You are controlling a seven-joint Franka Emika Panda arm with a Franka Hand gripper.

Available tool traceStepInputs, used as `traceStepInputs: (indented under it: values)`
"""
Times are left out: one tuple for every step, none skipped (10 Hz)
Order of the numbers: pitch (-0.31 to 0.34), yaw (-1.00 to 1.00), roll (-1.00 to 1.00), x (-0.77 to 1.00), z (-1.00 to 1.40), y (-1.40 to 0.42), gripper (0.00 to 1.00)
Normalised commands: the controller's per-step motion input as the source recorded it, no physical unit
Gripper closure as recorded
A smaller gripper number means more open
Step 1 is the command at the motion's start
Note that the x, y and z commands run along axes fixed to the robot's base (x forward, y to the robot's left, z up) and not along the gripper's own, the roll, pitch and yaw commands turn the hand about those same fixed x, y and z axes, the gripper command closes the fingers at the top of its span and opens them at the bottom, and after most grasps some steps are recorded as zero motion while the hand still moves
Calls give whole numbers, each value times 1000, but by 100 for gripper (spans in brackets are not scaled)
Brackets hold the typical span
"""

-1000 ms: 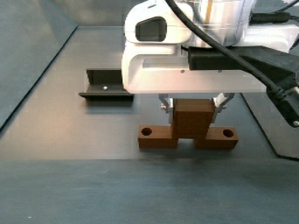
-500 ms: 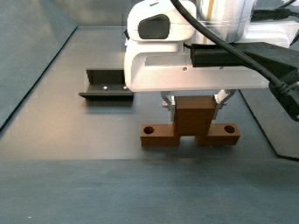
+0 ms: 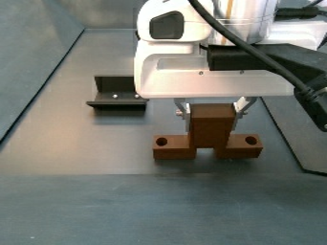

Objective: Pick up the brown object. Move up. Move to above the board. Insert the brown object.
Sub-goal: Pick up the brown object, then move up.

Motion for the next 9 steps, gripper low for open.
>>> traceStepInputs:
  values:
    - [0,0,0,0,0,0,100]
    - [0,0,0,0,0,0,100]
    - [0,0,0,0,0,0,100]
    - [0,0,0,0,0,0,100]
    - [0,0,0,0,0,0,100]
    - [0,0,0,0,833,0,100]
    - [11,24,-4,16,804,-67,100]
    - [52,24,55,-15,489,-38,100]
    - [50,19,87,11,225,-33,100]
